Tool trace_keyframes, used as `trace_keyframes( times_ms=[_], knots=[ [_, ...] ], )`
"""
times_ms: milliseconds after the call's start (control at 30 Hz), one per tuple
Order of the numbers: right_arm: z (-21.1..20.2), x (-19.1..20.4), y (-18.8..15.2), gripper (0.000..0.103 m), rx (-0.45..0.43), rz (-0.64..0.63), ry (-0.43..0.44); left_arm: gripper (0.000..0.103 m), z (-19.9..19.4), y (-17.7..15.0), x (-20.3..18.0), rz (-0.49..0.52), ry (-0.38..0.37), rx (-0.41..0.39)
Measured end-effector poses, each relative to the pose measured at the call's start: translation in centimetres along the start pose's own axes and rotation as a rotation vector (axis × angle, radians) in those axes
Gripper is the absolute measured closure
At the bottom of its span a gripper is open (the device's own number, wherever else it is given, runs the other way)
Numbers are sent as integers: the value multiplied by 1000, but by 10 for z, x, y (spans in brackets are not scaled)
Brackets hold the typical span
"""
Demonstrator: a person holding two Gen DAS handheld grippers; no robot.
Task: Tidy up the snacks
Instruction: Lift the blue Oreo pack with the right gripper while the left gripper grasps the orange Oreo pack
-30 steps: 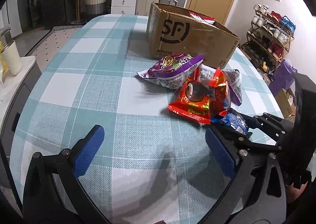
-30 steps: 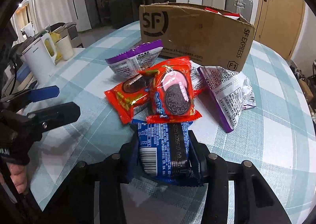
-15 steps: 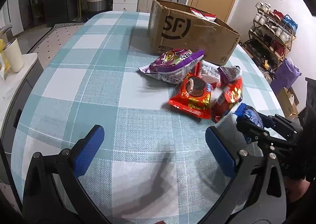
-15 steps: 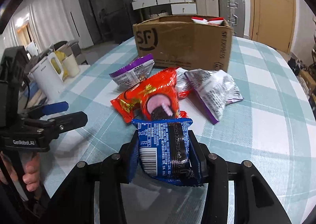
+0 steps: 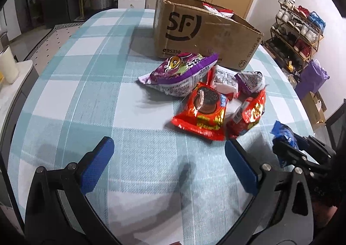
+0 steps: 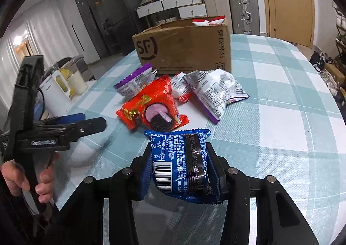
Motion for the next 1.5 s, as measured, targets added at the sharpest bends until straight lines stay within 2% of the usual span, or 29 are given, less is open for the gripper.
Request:
trace_keyframes(
  times_ms=[433,800,867,933,967,1000,1033,1167,1500],
  knots=[
    [-10,-14,2,58,-27,20,-1,1,40,32,-28,100,2,47],
    [-7,-28,5,58,-20,47,-8,2,75,45,-41,144,31,103],
    [-5,-30,6,58,-16,50,-5,4,77,45,-41,142,28,107],
    [-4,-30,7,58,-15,49,-3,22,78,46,-40,142,15,113],
    [-4,-30,8,58,-14,48,-2,24,77,45,-40,148,15,108],
    [-3,-30,9,58,-15,46,-2,38,76,45,-41,157,-4,102],
    [-3,-29,9,58,-16,43,-1,56,73,44,-41,166,-19,95],
    [-4,-24,10,58,-19,26,-2,62,65,41,-38,182,-53,81],
    [-19,-6,13,58,-43,2,6,62,28,20,-26,159,-88,50]
  ],
)
Point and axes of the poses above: each gripper's, at about its wrist camera, not at the fingertips, and z roughly the way its jaws point, x to its left, y to its top, the point moved 4 cm from there along z, roughly the way its jaws point, and after that the axes turned 2 degrees about z, right-handed, at the moved point
